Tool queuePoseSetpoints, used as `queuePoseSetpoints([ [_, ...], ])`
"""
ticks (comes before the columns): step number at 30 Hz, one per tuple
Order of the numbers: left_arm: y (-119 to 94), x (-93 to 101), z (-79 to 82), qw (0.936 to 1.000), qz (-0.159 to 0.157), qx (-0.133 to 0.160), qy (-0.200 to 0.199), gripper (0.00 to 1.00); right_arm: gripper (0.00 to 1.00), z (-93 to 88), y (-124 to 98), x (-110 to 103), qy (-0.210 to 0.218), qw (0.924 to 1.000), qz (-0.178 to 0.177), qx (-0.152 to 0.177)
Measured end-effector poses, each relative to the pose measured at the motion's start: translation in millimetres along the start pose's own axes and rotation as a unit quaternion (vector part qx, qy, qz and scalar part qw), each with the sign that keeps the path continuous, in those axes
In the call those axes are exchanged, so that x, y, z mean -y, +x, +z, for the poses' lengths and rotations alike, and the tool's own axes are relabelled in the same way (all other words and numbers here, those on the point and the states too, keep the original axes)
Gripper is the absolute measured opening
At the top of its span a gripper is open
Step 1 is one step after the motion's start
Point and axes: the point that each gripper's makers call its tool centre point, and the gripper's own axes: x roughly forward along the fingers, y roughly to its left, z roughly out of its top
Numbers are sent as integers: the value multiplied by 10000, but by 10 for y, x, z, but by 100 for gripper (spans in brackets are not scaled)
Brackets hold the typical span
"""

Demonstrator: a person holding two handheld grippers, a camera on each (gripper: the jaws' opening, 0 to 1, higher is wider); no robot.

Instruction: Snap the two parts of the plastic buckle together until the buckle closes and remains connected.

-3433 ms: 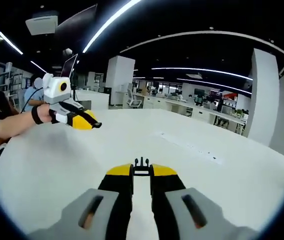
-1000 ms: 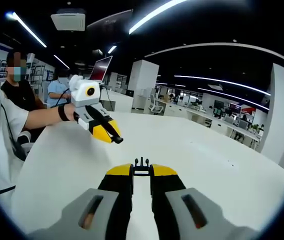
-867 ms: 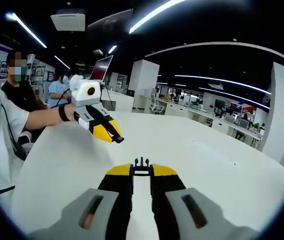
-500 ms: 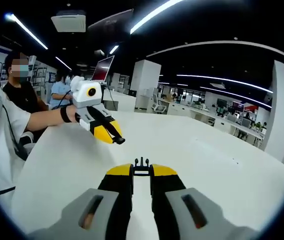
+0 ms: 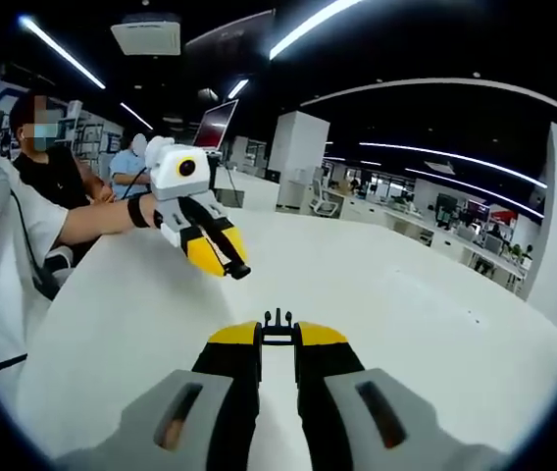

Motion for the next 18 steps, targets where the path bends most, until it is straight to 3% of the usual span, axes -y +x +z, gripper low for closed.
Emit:
queuePoseSetpoints([
  [9,-8,131,-16,9994,-349,7,18,12,11,-30,44,-112,7,9996,296,6],
  [14,9,239,-133,9977,-624,-220,133,12,11,-41,67,-186,-45,9989,469,0],
  [18,6,294,-121,9971,-720,-173,194,12,11,-74,92,-238,-49,9982,598,-47],
])
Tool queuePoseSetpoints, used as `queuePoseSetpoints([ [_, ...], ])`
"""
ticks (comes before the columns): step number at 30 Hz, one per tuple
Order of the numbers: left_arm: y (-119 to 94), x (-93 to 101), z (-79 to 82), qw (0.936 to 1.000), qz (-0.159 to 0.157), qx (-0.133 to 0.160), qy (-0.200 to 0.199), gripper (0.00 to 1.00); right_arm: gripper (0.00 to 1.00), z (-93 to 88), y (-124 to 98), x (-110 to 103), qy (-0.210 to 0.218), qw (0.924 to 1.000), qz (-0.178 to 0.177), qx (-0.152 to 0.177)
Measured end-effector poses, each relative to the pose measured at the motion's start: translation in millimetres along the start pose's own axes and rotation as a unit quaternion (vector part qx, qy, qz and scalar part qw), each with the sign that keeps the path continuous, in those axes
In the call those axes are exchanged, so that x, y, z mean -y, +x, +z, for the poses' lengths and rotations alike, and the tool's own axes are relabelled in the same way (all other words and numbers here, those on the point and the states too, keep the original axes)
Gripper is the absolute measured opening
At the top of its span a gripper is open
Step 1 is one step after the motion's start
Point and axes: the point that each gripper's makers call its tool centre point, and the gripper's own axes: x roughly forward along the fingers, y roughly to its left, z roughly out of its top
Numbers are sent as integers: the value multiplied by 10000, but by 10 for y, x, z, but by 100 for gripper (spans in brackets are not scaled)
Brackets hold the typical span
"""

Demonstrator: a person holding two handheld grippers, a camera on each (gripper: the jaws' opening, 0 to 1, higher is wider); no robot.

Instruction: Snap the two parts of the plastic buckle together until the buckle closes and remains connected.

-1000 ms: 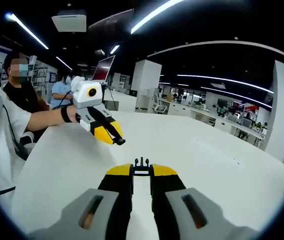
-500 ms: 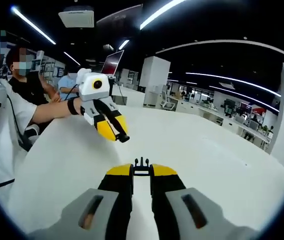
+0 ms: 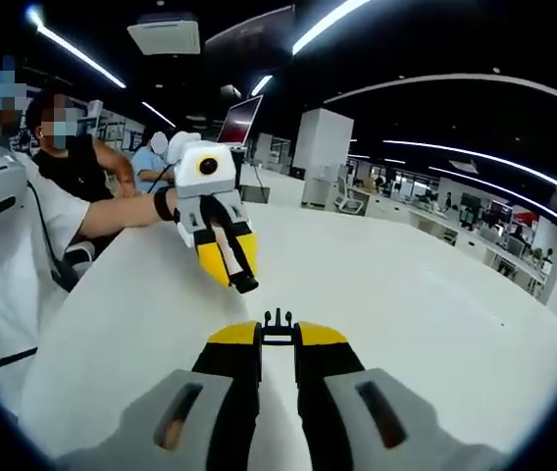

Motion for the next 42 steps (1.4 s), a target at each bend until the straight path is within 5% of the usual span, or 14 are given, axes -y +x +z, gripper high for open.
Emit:
queuePoseSetpoints([
  [12,-5,100,-2,9996,-281,-30,-95,12,11,-31,67,-169,107,9988,481,-31],
  [20,-7,269,-12,9964,-823,-49,-197,12,11,-42,93,-320,182,9957,908,-40],
  [42,23,484,-137,9901,-1351,-298,-250,12,11,-102,119,-666,289,9840,1744,-219],
])
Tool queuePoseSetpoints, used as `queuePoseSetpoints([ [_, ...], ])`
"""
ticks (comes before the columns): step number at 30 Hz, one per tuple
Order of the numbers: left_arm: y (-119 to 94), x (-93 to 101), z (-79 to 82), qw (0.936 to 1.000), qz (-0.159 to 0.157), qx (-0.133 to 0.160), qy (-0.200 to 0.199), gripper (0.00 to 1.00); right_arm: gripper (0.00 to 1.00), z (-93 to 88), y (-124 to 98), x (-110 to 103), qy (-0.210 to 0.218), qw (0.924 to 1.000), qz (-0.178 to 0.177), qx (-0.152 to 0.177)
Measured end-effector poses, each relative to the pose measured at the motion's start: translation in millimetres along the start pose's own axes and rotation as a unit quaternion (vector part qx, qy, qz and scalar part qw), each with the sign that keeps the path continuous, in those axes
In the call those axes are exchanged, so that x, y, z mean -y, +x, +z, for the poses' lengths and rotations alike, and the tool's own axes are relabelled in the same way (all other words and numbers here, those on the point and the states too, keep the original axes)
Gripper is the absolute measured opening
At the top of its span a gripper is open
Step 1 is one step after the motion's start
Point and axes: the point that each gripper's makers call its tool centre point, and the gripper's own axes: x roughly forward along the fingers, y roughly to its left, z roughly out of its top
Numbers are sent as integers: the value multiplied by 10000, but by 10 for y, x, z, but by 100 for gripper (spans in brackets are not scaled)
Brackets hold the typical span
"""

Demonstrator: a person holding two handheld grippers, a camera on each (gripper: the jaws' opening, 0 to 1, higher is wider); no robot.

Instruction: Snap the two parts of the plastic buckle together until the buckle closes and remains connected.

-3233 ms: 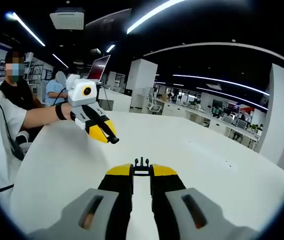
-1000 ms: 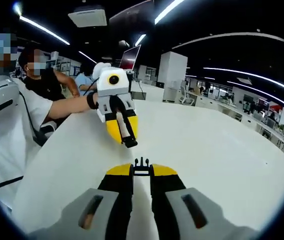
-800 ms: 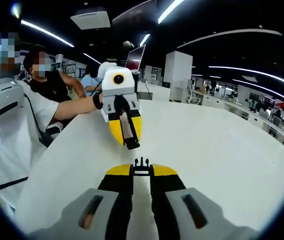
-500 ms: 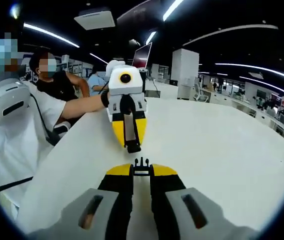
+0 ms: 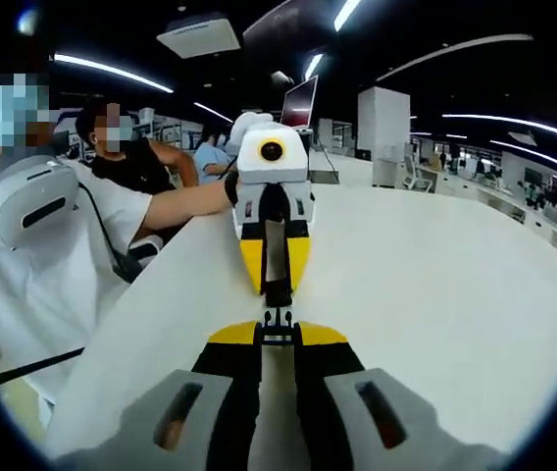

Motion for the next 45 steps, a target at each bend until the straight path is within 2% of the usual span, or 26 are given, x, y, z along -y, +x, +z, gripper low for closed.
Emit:
queuePoseSetpoints([
  [3,-14,-21,6,10000,-9,12,5,12,11,-9,8,-25,6,10000,52,-24],
  [32,70,198,4,9995,-322,39,6,12,11,-10,111,-136,-38,9996,260,-57],
  [43,83,238,0,9992,-367,93,-95,12,11,-16,128,-160,-27,9996,270,-60],
  [45,69,197,6,9992,-373,89,-69,12,11,-11,132,-156,14,9996,288,-43],
])
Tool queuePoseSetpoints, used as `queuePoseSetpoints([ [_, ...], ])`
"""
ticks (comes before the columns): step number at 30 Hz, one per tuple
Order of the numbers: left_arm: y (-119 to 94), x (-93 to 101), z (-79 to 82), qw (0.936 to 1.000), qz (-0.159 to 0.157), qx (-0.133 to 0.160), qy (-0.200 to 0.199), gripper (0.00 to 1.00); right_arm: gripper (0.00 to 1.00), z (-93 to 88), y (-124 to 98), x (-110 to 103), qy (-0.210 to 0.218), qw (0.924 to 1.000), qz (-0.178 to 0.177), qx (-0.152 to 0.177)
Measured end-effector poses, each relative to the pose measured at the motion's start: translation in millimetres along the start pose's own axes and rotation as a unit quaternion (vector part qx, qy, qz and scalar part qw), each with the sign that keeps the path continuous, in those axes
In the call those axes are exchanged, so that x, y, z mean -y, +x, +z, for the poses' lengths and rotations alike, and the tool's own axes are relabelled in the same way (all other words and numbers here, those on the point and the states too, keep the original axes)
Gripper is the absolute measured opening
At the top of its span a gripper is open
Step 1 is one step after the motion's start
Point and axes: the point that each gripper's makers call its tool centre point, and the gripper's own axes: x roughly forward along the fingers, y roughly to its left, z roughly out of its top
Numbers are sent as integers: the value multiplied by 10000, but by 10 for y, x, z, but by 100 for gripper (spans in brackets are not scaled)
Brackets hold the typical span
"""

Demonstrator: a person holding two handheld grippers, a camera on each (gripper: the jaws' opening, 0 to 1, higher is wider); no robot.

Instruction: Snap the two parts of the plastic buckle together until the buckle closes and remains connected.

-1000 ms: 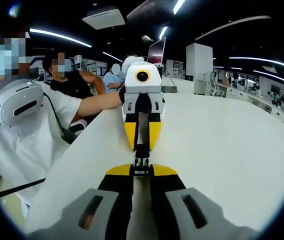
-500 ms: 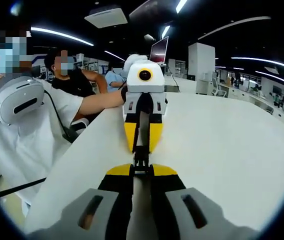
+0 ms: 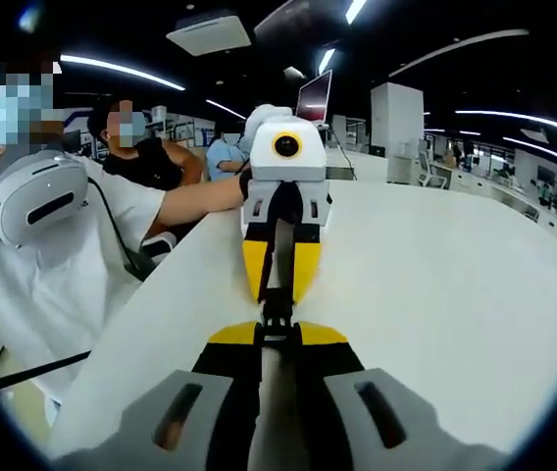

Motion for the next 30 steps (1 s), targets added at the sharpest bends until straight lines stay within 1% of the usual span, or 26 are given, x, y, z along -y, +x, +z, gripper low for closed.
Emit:
queuePoseSetpoints([
  [2,0,-20,12,10000,-59,27,-12,12,11,9,23,-27,-14,10000,65,3],
  [6,-3,-31,14,10000,-64,26,-6,12,11,5,20,-34,-68,10000,62,-1],
  [10,-33,-96,21,10000,-56,25,-3,12,11,3,22,-37,-79,10000,51,4],
  [19,6,-37,14,10000,-17,40,69,12,11,2,0,21,-83,10000,23,20],
  [30,1,-40,4,9999,73,42,96,15,11,1,2,39,-85,10000,-10,22],
])
